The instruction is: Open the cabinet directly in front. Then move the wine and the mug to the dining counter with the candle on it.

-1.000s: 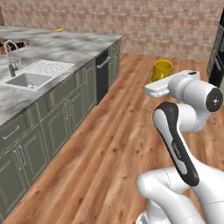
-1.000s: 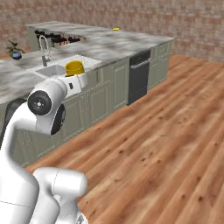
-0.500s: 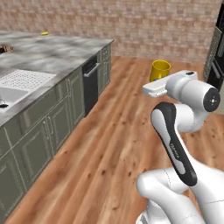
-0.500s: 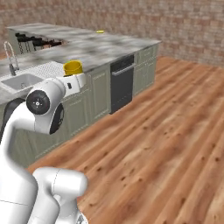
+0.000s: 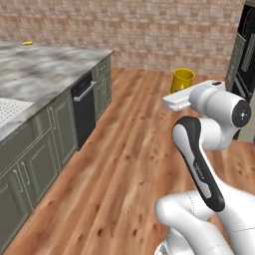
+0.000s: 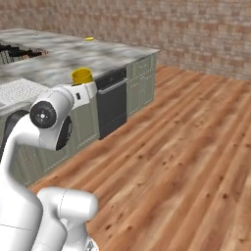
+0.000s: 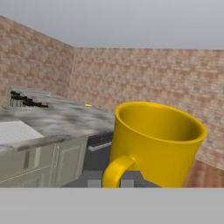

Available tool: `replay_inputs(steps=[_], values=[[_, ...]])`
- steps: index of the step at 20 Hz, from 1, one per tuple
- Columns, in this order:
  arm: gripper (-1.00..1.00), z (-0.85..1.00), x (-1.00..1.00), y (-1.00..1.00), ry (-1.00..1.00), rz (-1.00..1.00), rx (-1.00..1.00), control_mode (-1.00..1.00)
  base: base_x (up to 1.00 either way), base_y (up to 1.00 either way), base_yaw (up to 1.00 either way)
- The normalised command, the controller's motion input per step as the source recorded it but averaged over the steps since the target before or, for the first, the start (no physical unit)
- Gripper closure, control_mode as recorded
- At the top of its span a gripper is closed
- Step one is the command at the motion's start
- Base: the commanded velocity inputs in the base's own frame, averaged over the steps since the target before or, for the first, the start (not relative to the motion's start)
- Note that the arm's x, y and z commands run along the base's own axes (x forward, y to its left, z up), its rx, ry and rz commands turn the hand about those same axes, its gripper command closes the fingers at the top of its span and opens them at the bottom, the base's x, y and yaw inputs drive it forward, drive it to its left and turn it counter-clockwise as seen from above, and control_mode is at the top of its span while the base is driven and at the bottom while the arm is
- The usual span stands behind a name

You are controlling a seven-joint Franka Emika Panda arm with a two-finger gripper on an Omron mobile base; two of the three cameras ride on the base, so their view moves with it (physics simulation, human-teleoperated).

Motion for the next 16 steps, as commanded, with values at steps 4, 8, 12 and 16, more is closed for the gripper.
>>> replay_inputs(steps=[4, 8, 12, 16], values=[[1.00, 0.00, 0.00, 0.00, 0.00, 0.00, 0.00, 1.00, 1.00, -0.15, 0.00], [1.00, 0.00, 0.00, 0.00, 0.00, 0.00, 0.00, 1.00, 1.00, -0.06, 0.00], [1.00, 0.00, 0.00, 0.00, 0.00, 0.00, 0.00, 1.00, 1.00, -0.31, 0.00], [1.00, 0.00, 0.00, 0.00, 0.00, 0.00, 0.00, 1.00, 1.00, -0.31, 0.00]])
